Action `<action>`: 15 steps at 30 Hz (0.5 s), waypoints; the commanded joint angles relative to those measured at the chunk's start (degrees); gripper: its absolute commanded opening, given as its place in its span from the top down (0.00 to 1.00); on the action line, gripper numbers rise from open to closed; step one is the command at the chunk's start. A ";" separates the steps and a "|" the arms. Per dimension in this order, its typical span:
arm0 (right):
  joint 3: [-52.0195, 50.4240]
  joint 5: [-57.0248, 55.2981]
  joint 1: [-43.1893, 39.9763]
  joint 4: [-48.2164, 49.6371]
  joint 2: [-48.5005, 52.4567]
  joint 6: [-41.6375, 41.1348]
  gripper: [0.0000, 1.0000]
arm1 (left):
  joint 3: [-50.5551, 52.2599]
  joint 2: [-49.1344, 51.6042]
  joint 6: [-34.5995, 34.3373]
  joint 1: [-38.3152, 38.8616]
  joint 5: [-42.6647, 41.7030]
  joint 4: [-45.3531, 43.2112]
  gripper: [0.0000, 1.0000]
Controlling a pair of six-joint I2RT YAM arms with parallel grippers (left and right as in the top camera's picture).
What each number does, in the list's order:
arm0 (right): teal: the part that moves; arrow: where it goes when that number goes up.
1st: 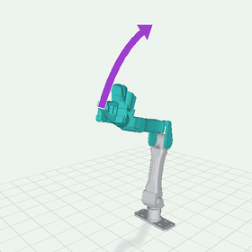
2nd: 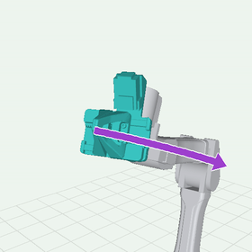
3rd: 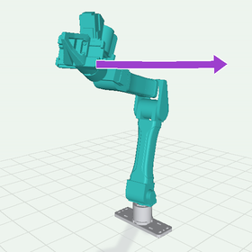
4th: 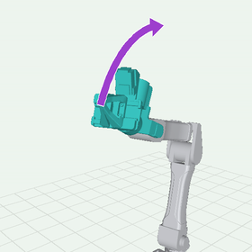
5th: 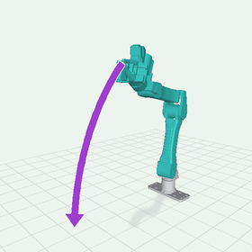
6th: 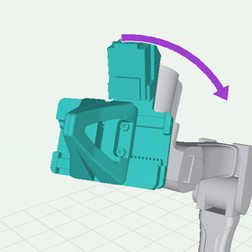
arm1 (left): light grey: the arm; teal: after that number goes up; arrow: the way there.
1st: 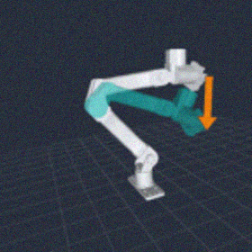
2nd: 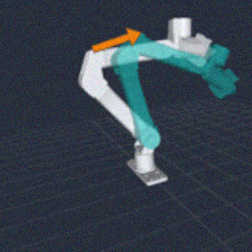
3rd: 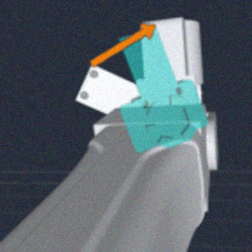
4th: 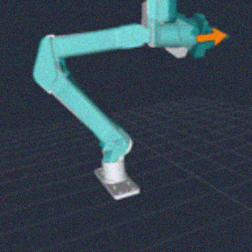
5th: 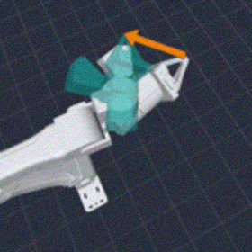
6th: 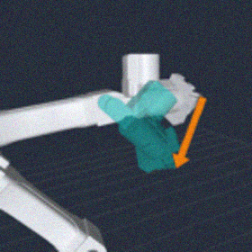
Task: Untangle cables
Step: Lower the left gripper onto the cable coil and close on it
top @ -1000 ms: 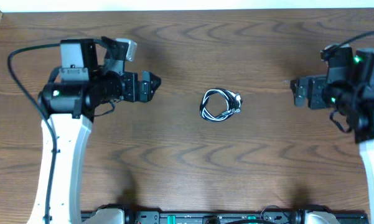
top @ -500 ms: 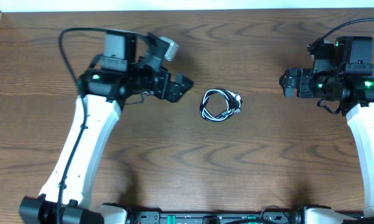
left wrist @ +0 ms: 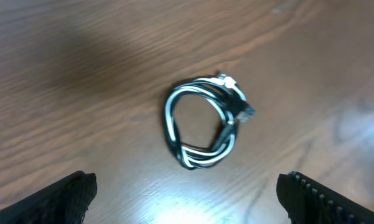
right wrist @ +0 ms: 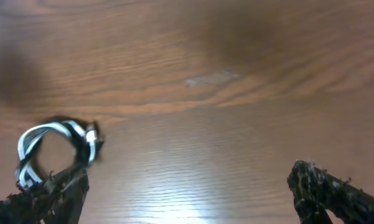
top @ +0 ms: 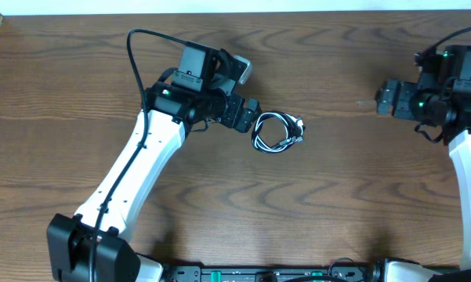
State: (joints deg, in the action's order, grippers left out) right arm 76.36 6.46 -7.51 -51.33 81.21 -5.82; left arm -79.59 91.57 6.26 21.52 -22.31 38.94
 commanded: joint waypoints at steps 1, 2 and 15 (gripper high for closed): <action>1.11 -2.05 -0.46 -0.13 0.24 -1.64 0.01 | -0.79 0.22 -3.65 1.05 5.05 -0.74 0.02; 1.11 -2.03 -0.44 -0.13 0.31 -1.66 0.01 | -0.79 0.22 -3.85 1.33 5.05 -0.87 0.02; 1.09 -1.81 -0.37 -2.47 2.16 -2.23 0.01 | -0.79 2.21 -5.55 2.86 5.05 -0.94 0.02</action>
State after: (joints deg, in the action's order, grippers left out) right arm 76.36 5.26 -7.79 -53.36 83.09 -7.07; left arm -79.59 92.03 2.07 24.18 -17.85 38.26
